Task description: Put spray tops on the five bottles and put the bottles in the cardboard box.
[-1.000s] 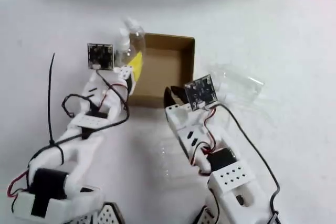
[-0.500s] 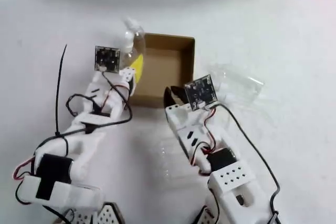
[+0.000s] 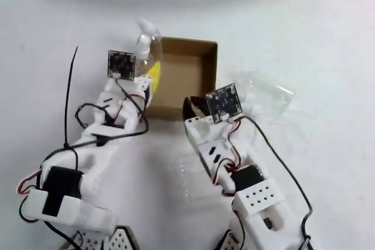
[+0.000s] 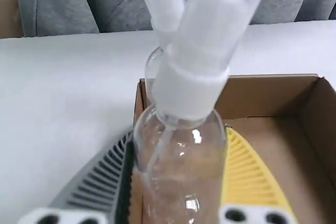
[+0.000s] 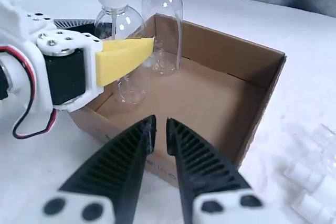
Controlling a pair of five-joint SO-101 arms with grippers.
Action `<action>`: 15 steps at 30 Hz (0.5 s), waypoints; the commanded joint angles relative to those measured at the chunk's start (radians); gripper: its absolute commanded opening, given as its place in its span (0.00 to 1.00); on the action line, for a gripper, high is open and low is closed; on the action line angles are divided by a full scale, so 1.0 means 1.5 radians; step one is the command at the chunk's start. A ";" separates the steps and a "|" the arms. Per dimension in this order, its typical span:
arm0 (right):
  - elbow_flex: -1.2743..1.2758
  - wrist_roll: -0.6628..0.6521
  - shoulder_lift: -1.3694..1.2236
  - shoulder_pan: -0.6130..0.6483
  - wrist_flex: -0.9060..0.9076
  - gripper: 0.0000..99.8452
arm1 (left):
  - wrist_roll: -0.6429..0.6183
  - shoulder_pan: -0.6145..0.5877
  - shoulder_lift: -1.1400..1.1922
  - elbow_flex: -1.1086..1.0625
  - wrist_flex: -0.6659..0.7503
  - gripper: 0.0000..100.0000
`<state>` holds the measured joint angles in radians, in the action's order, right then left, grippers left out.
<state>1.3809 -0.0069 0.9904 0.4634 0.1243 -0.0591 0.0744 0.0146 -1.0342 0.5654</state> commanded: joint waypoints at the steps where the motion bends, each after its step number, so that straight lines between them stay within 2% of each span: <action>1: -0.037 0.001 0.007 -0.002 0.003 0.02 | 0.001 -0.004 -0.004 0.039 0.023 0.08; 12: -0.037 0.001 0.007 -0.002 0.006 0.02 | -0.023 -0.005 -0.003 0.040 0.020 0.08; 15: -0.037 0.001 0.007 -0.002 0.006 0.02 | -0.027 -0.005 -0.003 0.039 0.019 0.12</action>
<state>1.3809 -0.0069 0.9904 0.4634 0.1243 -0.0790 0.0744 0.0176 -1.0342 0.5654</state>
